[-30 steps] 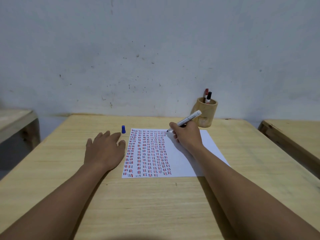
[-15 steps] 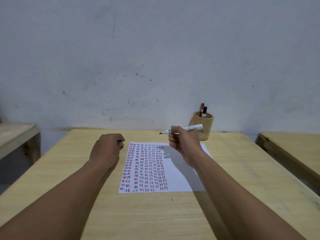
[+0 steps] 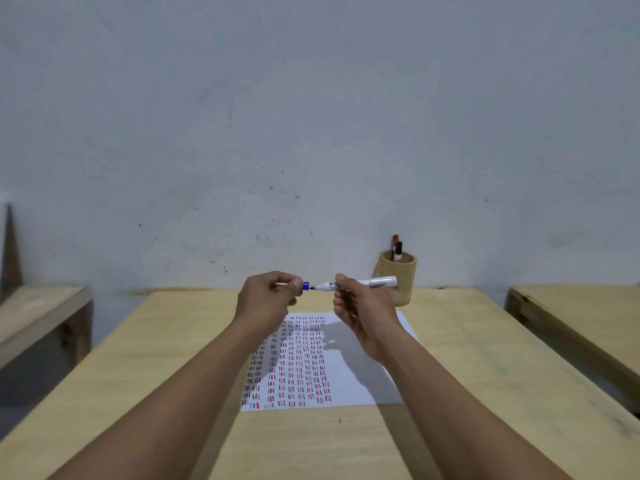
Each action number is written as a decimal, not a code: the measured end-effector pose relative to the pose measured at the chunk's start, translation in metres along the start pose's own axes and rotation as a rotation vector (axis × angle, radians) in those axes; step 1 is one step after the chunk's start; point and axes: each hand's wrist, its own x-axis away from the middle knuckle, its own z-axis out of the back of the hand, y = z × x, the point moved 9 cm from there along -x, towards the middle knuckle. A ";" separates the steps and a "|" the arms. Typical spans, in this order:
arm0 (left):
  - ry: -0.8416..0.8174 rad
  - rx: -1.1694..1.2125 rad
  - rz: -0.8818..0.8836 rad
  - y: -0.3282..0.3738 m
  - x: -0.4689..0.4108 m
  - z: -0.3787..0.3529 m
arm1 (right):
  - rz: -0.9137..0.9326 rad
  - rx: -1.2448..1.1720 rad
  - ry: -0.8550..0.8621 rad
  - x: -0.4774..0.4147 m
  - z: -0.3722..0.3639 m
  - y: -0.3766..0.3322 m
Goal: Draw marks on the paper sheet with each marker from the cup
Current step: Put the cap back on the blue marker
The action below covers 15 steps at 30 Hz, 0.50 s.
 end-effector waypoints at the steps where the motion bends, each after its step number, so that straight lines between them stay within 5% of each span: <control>1: -0.010 0.019 0.015 0.001 0.002 -0.004 | 0.004 -0.006 -0.001 0.001 0.000 -0.001; 15: -0.061 0.122 0.063 0.015 0.010 -0.019 | 0.041 -0.013 -0.053 0.008 -0.003 -0.013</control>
